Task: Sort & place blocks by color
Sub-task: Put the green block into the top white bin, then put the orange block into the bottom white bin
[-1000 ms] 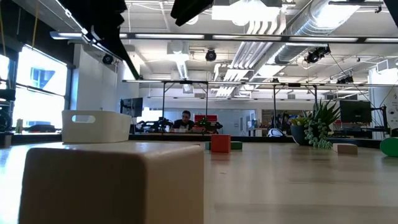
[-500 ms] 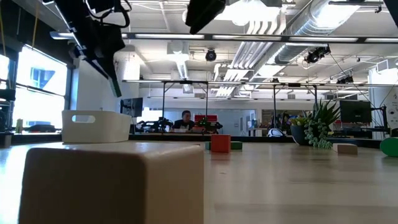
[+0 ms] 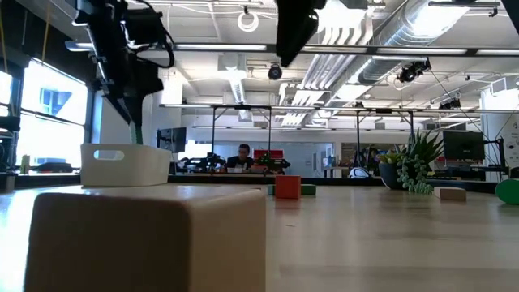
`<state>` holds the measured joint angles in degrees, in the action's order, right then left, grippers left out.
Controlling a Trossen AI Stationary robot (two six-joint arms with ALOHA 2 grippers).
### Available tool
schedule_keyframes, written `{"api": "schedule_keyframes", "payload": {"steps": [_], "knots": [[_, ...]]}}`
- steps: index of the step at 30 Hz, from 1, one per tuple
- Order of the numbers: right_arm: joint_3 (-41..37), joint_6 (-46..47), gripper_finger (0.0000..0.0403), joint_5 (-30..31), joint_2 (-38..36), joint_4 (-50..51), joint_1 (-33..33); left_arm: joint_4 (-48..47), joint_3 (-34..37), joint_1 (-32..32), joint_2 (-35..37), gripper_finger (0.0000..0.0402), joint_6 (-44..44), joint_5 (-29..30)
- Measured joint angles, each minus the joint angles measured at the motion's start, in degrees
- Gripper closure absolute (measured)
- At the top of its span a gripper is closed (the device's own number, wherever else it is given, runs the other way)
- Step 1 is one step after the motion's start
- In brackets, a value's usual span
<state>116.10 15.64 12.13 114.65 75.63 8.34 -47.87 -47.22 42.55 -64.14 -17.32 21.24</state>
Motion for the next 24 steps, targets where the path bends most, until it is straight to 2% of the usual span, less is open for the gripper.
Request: {"api": "schedule_keyframes", "payload": {"steps": [7, 12, 24], "knots": [[-6.4, 3.7, 0.0160, 2.6, 0.1, 2.8, 1.5, 1.3, 0.0, 2.7, -3.7, 0.0286, 1.3, 0.0], [-10.4, 4.0, 0.0160, 2.7, 0.0, 1.2, 1.9, 1.6, 0.0, 3.3, -4.1, 0.0271, 1.4, -0.1], [-18.5, 3.8, 0.0160, 1.1, -0.1, -9.6, 0.7, 1.5, 0.0, 3.3, -4.1, 0.0239, 1.0, -0.8]]}}
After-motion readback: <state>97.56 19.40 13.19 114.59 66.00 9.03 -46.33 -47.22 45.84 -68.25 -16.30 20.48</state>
